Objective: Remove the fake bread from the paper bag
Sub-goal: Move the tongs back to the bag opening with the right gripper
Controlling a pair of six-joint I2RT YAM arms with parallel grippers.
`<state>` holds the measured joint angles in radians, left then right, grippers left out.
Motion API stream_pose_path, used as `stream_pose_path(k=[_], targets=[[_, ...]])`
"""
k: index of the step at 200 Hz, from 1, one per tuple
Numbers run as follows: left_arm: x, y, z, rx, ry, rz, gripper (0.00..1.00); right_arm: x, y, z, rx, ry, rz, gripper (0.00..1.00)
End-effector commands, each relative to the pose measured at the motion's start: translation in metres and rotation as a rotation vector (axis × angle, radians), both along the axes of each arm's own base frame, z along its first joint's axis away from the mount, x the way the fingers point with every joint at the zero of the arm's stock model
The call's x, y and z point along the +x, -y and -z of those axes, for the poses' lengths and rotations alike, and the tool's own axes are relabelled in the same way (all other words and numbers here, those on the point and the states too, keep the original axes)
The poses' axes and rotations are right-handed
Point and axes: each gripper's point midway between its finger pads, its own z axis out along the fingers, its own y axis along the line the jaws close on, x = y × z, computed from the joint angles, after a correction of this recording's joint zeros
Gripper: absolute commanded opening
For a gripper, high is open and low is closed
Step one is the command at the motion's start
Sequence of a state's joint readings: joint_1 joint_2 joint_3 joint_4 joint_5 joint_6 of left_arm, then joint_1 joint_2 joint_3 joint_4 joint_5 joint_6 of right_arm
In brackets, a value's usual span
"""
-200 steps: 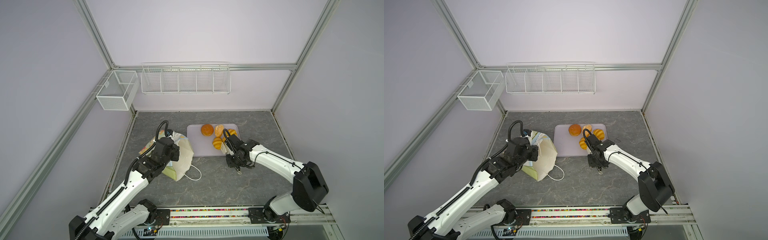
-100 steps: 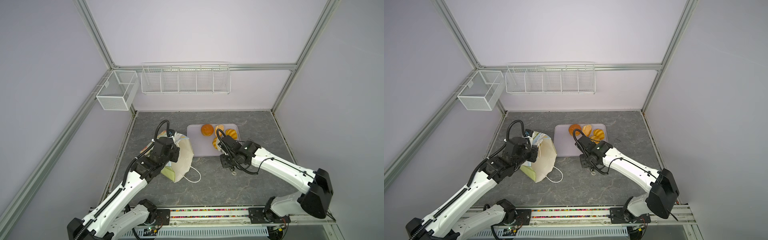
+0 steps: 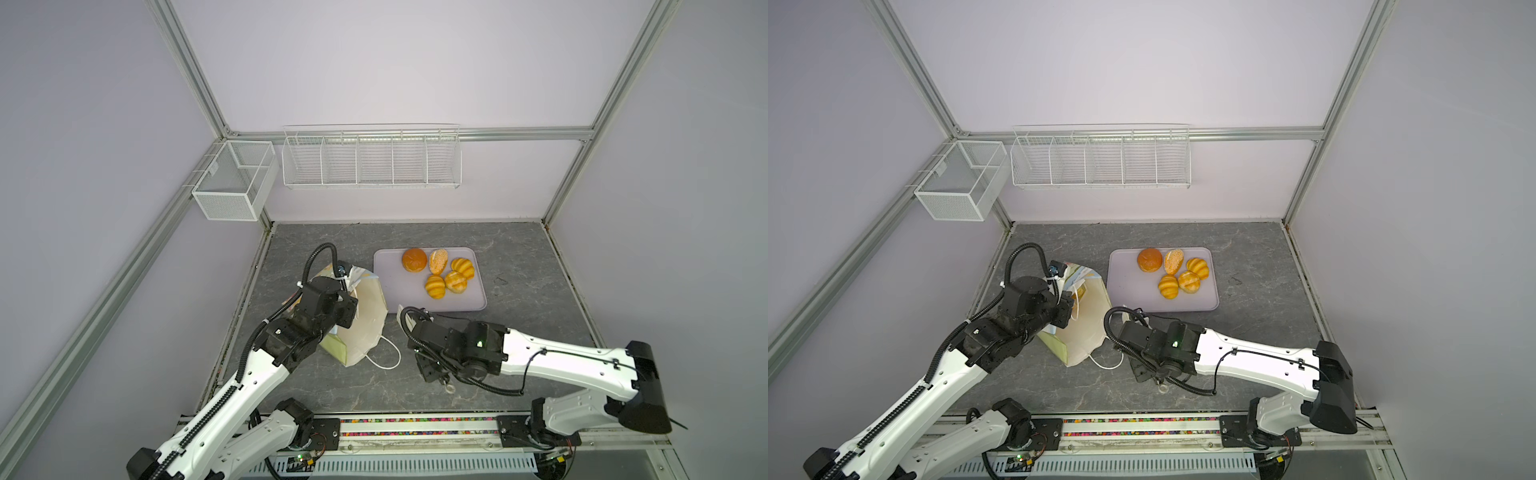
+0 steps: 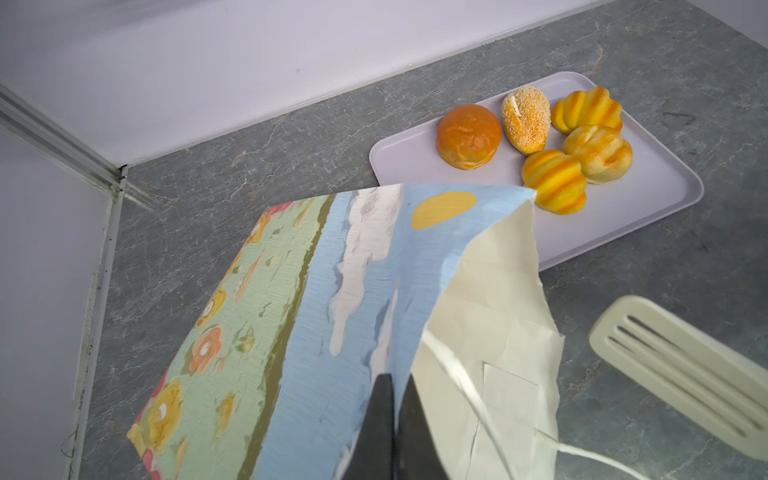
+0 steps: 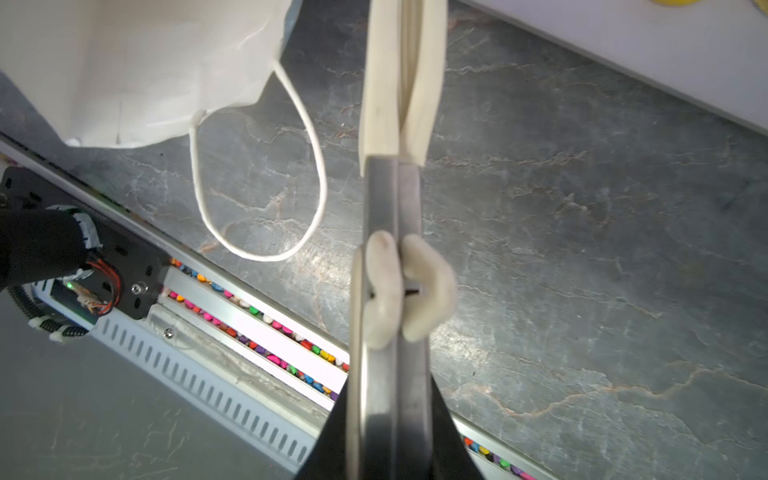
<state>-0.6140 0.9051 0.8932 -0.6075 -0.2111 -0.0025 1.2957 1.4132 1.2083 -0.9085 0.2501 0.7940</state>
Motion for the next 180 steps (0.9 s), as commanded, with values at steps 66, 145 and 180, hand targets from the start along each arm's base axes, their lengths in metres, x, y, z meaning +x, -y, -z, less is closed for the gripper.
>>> stream_pose_path(k=[66,145,180], targets=[[-0.008,-0.004,0.012,0.010,0.003,0.023,0.00,-0.014,-0.026,-0.035,0.150,0.042,-0.006,0.18],[-0.023,0.015,0.003,-0.079,0.036,0.155,0.00,-0.038,-0.113,-0.031,0.350,-0.031,-0.205,0.17],[-0.030,0.015,-0.005,-0.098,0.044,0.174,0.00,-0.027,-0.145,0.000,0.366,-0.098,-0.202,0.16]])
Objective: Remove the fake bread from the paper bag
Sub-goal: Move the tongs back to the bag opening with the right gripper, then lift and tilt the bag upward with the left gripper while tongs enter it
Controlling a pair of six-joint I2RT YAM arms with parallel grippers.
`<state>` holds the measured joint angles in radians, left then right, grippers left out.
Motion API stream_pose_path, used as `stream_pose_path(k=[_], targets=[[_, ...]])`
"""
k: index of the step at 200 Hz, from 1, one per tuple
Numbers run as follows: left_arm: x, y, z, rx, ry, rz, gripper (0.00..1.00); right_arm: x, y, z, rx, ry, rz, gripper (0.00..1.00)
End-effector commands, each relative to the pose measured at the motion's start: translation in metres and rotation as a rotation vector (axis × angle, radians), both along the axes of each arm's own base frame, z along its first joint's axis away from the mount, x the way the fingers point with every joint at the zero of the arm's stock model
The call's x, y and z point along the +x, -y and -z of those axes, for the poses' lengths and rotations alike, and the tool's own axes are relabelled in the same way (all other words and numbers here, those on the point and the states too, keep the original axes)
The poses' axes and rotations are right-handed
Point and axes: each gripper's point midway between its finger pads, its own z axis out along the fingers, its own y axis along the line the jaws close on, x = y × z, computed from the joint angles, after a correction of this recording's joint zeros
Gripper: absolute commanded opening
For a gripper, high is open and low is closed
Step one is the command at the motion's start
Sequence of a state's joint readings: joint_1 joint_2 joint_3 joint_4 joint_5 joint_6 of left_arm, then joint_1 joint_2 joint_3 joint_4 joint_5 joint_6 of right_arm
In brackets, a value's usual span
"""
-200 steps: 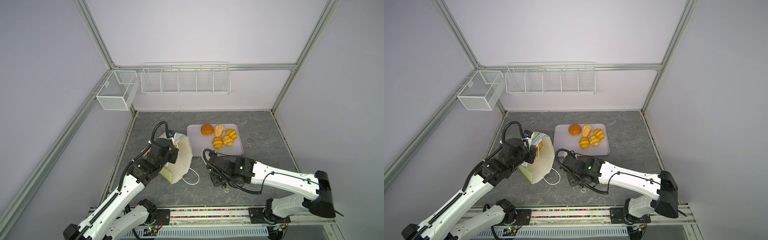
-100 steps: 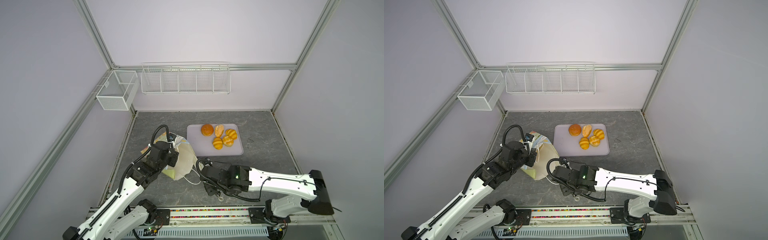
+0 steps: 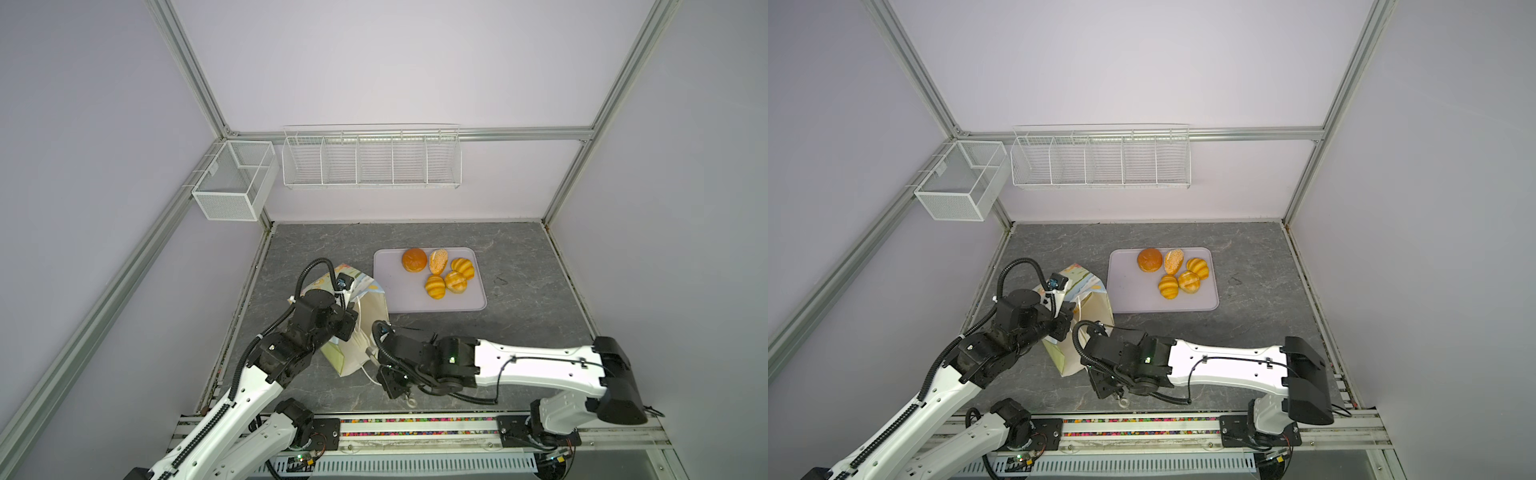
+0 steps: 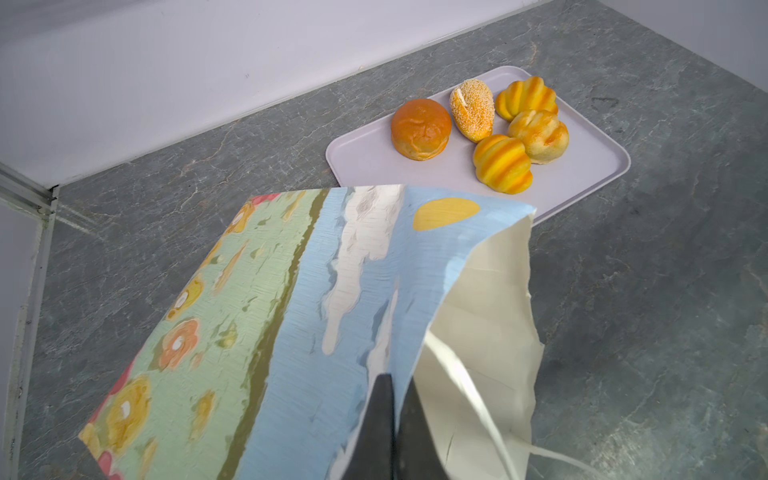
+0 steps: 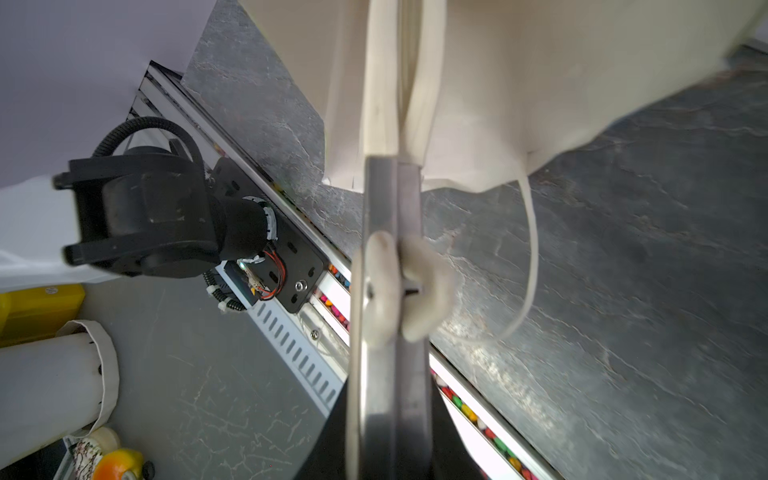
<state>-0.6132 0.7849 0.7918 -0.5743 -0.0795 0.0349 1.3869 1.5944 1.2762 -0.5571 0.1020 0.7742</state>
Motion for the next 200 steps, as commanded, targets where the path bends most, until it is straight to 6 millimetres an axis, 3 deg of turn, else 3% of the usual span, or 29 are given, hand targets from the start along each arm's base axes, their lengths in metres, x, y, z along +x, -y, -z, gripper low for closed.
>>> stream_pose_path(k=[1,39,75,109,161,177,200], targets=[[-0.005,0.006,-0.013,-0.039,0.030,0.044,0.00,0.008,-0.034,0.001,0.107,-0.042,-0.023,0.16],[-0.015,0.000,-0.047,-0.091,0.129,0.055,0.00,0.036,-0.049,0.030,0.116,-0.065,0.043,0.22],[-0.029,-0.002,-0.077,-0.117,0.215,0.097,0.00,0.055,-0.054,0.038,0.104,-0.019,0.081,0.30],[-0.042,-0.007,-0.112,-0.144,0.323,0.123,0.00,0.075,-0.051,0.031,0.079,0.095,0.117,0.34],[-0.060,0.002,-0.164,-0.191,0.420,0.199,0.00,0.113,-0.051,0.002,0.095,0.266,0.169,0.36],[-0.060,0.005,-0.167,-0.185,0.434,0.209,0.00,0.124,-0.049,-0.004,0.095,0.304,0.182,0.38],[-0.046,0.004,-0.151,-0.116,0.401,0.166,0.00,0.140,-0.047,-0.006,0.092,0.321,0.205,0.41]])
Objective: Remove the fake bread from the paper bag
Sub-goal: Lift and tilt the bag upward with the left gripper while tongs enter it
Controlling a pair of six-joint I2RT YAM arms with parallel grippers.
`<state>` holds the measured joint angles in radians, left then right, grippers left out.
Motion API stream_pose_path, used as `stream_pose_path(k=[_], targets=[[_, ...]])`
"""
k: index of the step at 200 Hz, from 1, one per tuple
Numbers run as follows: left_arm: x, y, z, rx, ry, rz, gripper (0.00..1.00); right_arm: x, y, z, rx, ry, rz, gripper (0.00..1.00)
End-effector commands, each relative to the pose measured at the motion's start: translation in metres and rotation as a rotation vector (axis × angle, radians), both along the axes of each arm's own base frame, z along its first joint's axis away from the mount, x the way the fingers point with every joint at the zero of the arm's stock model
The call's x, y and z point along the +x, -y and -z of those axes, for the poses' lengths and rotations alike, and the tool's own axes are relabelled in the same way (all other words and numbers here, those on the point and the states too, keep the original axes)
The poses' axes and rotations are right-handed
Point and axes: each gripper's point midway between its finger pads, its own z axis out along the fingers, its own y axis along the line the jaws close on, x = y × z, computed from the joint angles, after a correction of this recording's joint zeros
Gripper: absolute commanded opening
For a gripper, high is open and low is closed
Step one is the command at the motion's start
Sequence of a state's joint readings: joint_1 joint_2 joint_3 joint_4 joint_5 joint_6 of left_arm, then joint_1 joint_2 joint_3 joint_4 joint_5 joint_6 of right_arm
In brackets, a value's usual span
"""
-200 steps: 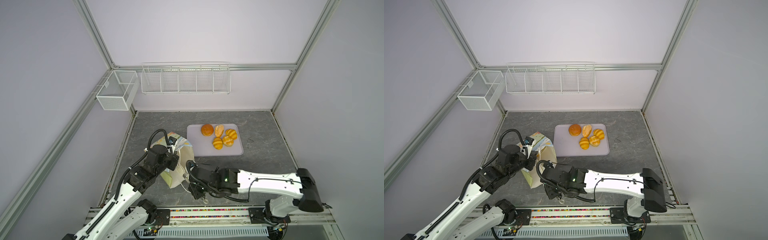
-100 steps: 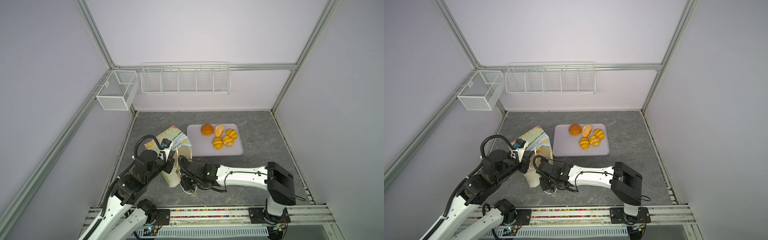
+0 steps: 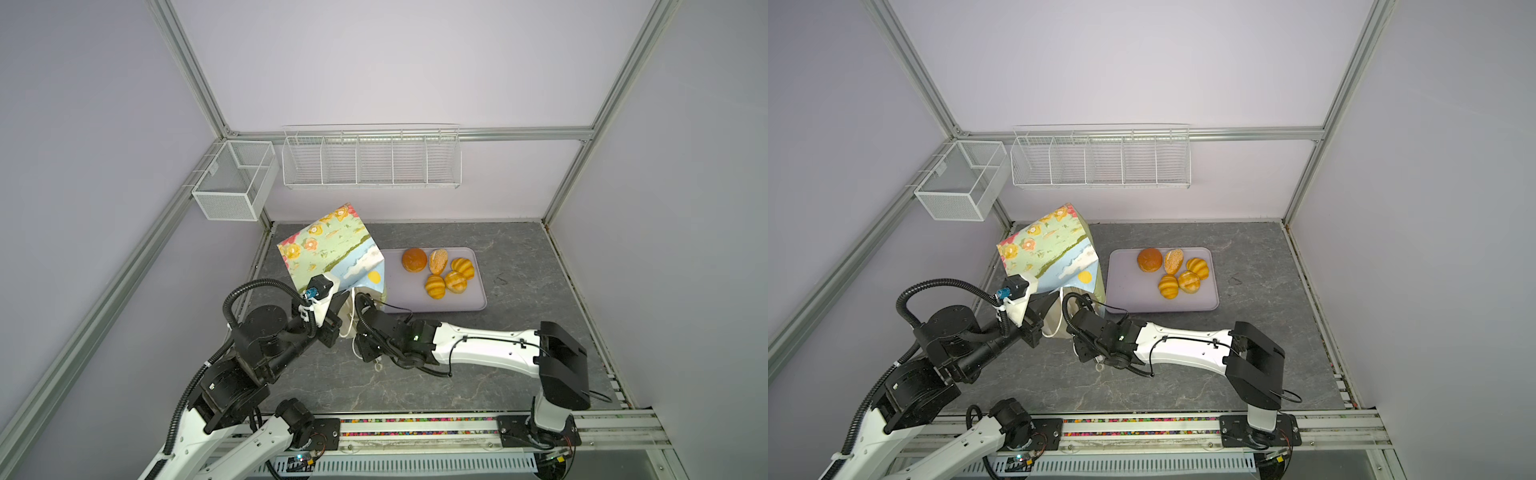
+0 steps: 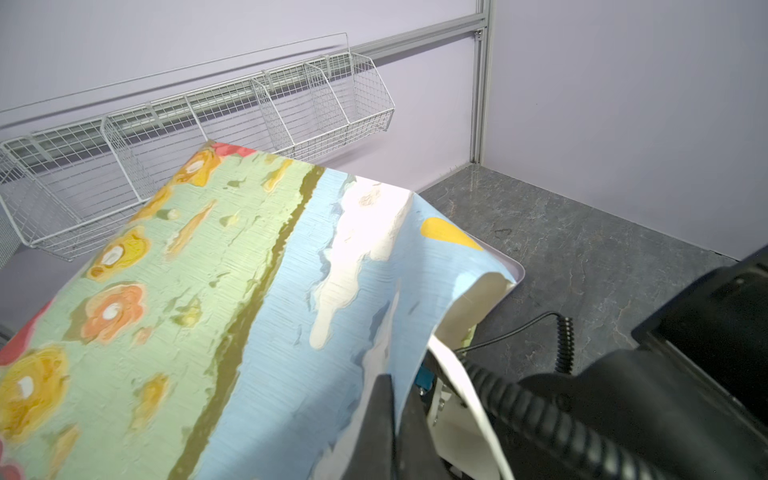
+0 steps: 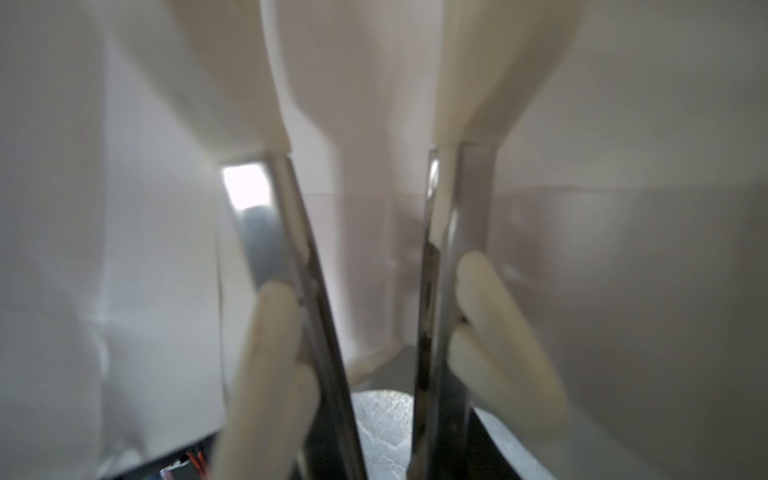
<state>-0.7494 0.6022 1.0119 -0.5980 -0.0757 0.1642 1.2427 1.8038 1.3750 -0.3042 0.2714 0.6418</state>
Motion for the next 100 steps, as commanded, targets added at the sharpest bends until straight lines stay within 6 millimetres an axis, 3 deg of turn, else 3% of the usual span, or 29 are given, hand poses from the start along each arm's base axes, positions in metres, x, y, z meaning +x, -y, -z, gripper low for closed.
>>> stream_pose_path(k=[1,27,53,100], targets=[[0.007,0.000,-0.011,0.013,0.038,-0.026,0.00,0.031,-0.001,-0.016,0.026,0.081,0.057,0.41],[0.010,0.001,-0.019,-0.032,0.040,-0.036,0.00,0.039,-0.001,-0.019,0.037,0.078,0.053,0.44],[0.015,0.001,-0.006,0.018,0.032,-0.055,0.00,0.037,-0.009,-0.021,0.056,0.074,0.020,0.45],[0.016,0.007,0.004,0.021,0.020,-0.033,0.00,0.028,-0.019,-0.004,0.054,-0.008,-0.004,0.47]])
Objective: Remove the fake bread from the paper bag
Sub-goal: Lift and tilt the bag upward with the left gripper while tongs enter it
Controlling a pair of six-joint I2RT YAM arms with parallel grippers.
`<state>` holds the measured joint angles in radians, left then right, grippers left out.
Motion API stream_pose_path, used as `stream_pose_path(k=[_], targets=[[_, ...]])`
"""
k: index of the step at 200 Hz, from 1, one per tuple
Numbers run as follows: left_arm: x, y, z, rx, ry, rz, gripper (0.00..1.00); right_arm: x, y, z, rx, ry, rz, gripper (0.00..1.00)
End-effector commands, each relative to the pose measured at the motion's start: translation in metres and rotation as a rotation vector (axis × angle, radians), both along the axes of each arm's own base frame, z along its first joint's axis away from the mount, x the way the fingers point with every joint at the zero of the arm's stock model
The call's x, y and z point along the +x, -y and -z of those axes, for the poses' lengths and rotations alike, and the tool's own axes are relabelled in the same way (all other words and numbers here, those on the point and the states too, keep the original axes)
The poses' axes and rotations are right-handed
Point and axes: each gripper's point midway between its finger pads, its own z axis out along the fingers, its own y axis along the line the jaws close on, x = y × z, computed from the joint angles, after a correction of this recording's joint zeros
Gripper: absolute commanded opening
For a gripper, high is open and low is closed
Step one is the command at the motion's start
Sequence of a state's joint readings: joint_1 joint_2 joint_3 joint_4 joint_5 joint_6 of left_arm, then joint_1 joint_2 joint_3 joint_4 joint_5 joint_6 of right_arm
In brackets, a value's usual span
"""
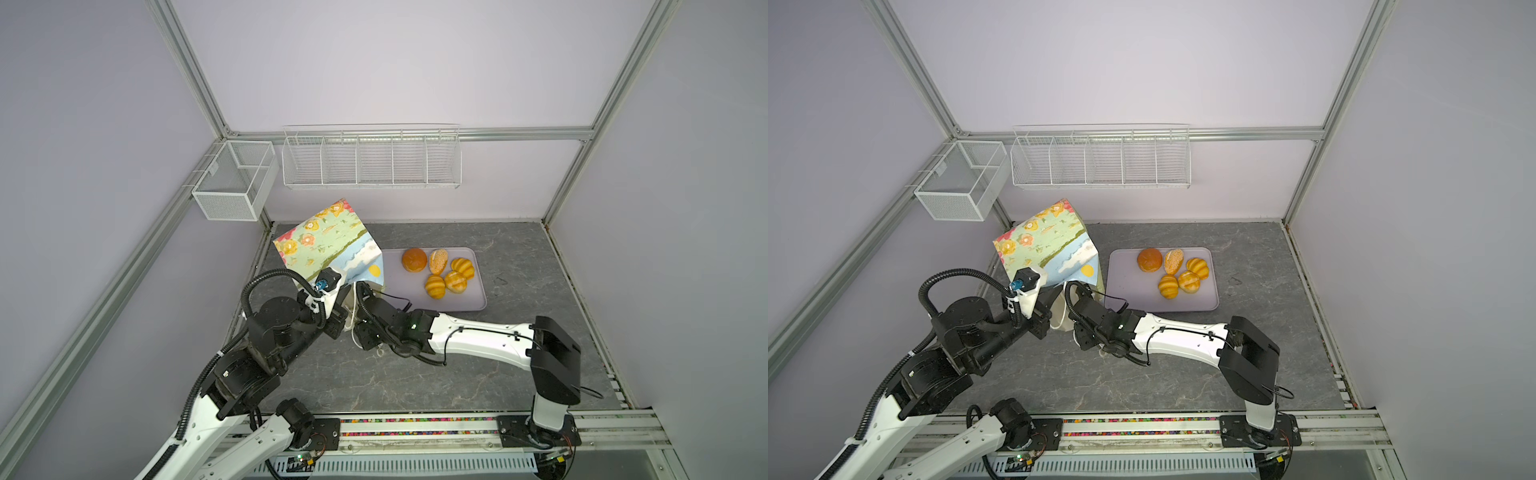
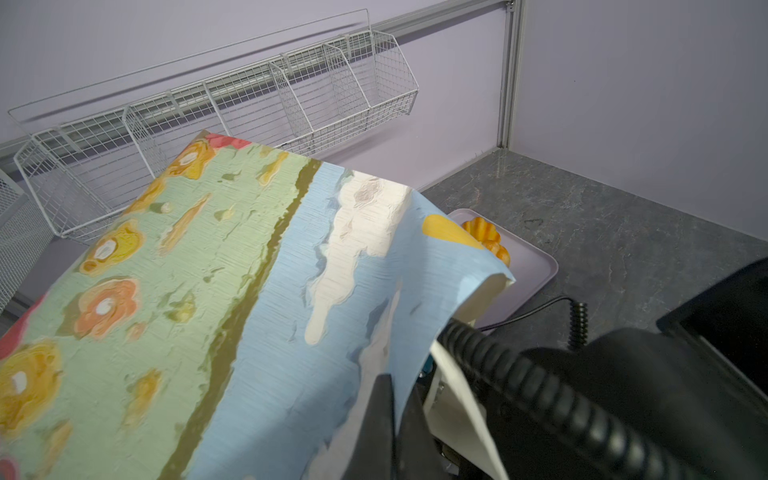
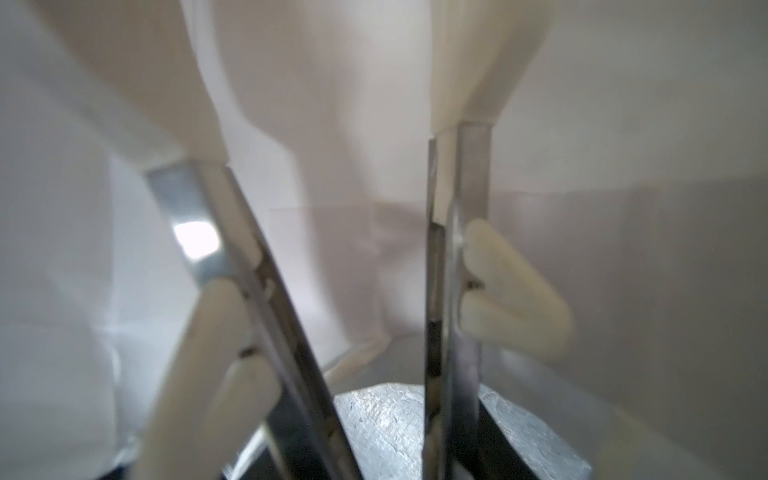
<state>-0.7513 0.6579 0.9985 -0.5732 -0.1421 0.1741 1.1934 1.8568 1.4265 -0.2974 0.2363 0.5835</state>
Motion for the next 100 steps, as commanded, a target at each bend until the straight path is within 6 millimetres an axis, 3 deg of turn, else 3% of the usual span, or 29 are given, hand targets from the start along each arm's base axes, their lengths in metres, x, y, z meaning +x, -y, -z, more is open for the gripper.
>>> stream_pose_path(k=[1,35,76,100], targets=[[-0.003,0.004,-0.009,-0.025,0.038,0.027,0.00,0.005,-0.013,-0.007,0.065,-0.022,0.010,0.47],[0.001,0.005,0.007,-0.003,0.017,0.018,0.00,0.003,-0.019,-0.011,0.123,-0.089,0.029,0.47],[0.001,0.005,0.016,-0.022,0.000,0.013,0.00,0.017,-0.002,0.006,0.133,-0.169,0.137,0.47],[-0.006,-0.001,0.014,-0.050,0.027,0.016,0.00,0.027,-0.014,0.011,0.165,-0.239,0.118,0.47]])
